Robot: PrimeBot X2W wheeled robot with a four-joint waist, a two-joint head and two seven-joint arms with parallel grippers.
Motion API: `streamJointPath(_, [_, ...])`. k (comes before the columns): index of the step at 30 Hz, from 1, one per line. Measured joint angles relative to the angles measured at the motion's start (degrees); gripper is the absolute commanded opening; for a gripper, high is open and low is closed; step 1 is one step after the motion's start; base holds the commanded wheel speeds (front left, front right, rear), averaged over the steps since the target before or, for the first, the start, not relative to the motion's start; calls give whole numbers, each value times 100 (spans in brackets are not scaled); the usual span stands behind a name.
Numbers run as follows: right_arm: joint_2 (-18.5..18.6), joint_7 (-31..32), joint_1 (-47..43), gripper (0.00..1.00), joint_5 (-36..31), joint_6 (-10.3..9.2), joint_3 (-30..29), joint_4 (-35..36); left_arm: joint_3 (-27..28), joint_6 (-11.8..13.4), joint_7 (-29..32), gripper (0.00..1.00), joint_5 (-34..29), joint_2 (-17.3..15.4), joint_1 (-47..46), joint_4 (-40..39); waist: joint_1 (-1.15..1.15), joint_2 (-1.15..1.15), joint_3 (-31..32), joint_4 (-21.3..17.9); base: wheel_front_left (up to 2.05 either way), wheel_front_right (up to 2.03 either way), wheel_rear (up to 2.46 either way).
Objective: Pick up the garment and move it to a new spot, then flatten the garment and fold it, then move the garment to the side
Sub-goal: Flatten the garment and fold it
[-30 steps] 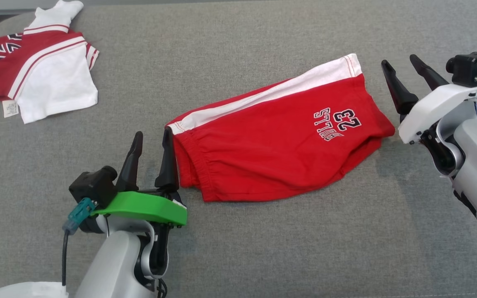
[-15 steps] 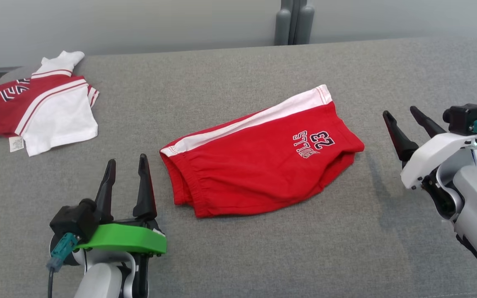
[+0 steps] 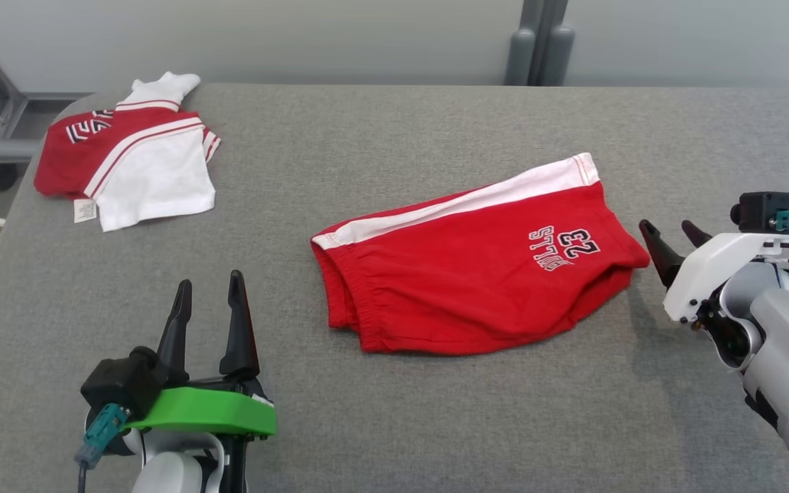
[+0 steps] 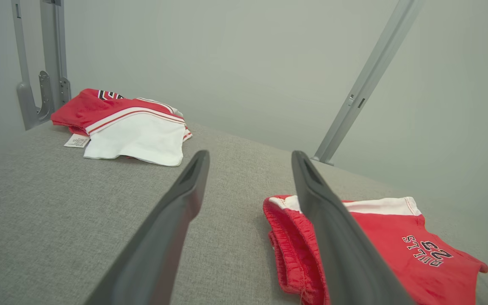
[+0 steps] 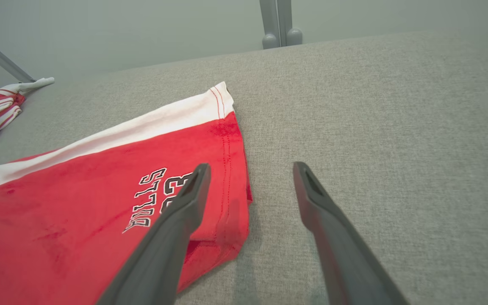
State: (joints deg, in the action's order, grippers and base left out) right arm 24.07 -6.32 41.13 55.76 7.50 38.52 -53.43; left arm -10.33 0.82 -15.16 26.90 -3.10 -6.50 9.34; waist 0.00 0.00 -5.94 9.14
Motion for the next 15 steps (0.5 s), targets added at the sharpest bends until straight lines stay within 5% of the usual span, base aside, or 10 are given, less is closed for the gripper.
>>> streamJointPath(15, [-219,702,329,100,248,-1,-7,-1133,-145,-26,1,100,94,19,-62,26,0,0,-328,767,0,0,0])
